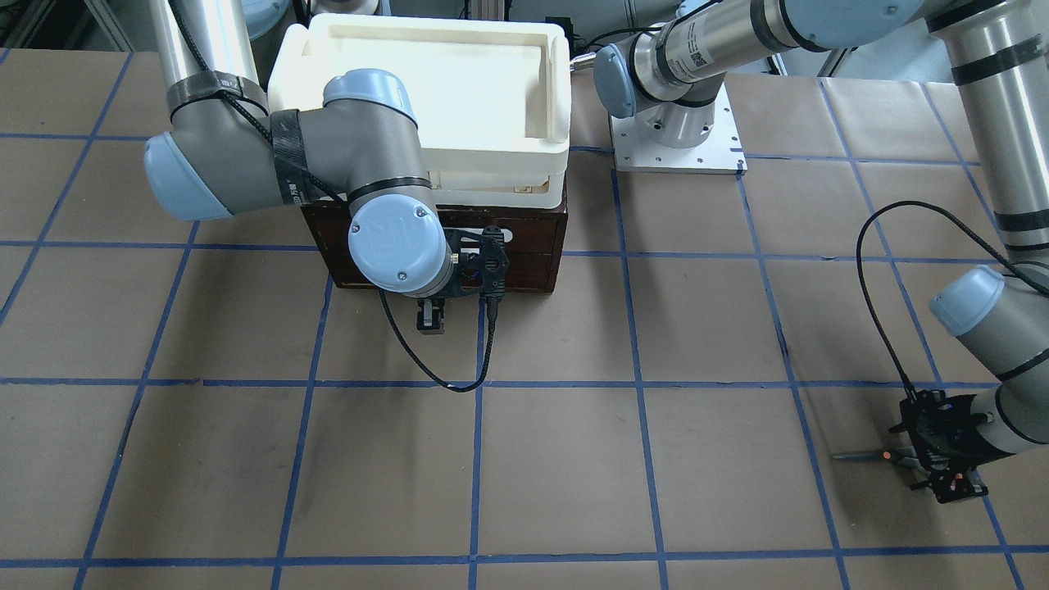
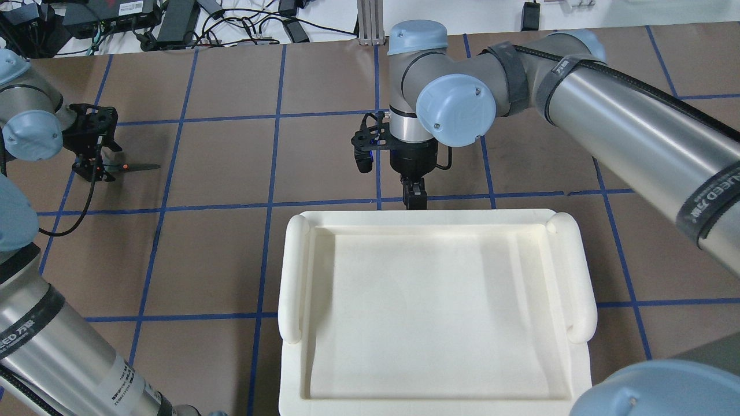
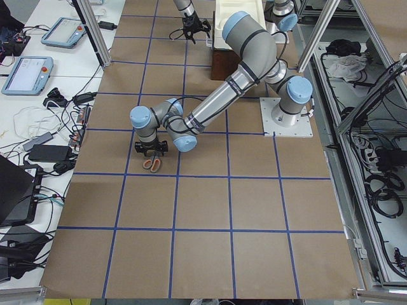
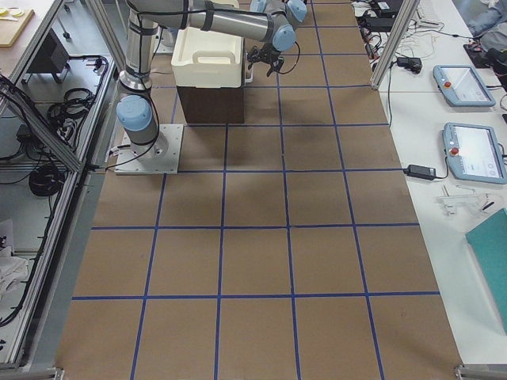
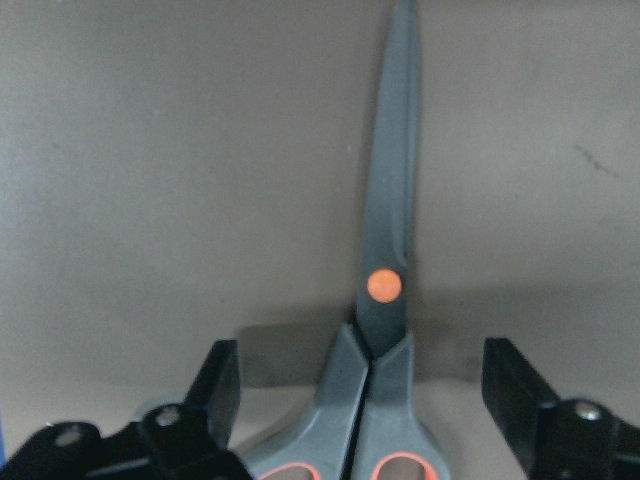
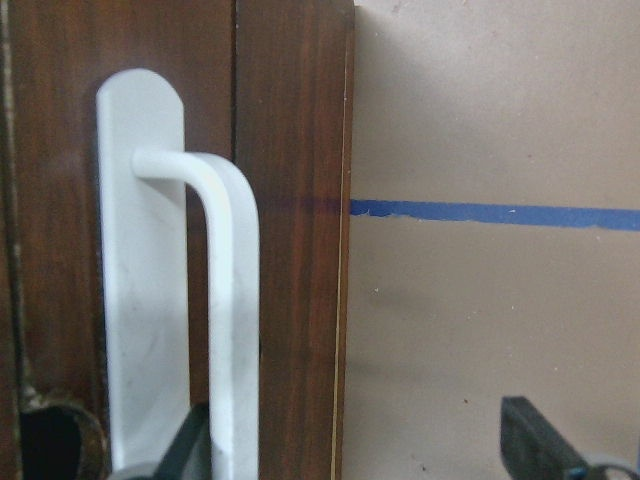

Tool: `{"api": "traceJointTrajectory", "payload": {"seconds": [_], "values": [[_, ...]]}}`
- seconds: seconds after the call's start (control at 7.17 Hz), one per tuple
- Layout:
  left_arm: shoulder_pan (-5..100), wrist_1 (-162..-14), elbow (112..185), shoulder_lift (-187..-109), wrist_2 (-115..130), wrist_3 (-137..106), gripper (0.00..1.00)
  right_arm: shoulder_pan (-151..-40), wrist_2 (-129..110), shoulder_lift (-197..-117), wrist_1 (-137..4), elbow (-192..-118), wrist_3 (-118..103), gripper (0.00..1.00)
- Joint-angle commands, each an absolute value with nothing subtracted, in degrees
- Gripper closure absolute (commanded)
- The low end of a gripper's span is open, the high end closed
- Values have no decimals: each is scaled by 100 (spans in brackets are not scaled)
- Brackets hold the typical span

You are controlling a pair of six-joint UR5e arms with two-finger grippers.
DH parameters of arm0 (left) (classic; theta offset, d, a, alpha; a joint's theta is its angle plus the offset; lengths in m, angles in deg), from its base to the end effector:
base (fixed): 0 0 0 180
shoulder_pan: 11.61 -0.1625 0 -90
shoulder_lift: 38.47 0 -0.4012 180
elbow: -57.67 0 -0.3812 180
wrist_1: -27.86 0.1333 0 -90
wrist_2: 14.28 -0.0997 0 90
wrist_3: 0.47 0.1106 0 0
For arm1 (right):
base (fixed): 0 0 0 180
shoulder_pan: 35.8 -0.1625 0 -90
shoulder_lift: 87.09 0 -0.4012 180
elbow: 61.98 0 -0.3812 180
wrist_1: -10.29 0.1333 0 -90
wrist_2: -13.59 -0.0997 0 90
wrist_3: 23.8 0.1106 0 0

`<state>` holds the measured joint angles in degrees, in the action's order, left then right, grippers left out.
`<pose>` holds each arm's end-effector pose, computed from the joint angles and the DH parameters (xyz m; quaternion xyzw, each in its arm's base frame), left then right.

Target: Place scissors in drawer with both arms

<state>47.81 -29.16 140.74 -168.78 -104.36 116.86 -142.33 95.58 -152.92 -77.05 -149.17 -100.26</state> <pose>0.2297 -0.6504 0.1474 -0.6868 -0.7269 -0.0016 0.0032 0.3035 -0.5001 0.2491 -0.6977 0.6822 0.1457 0.1629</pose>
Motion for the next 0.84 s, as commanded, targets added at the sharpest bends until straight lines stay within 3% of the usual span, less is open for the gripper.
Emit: {"api": "traceJointTrajectory", "payload": {"seconds": [0.0,0.14,0.7], "values": [[4781,-2744,14073,-16881,-10445,11931,78,-14224,9560,-15265,-7778,-14917,-10053,0],[4781,-2708,14073,-16881,-10463,11941,100,-14224,9568,-15248,-7822,-14917,-10053,0],[4789,-2768,14082,-16759,-10437,12117,100,-14224,9690,-15221,-8296,-14908,-10175,0]]}}
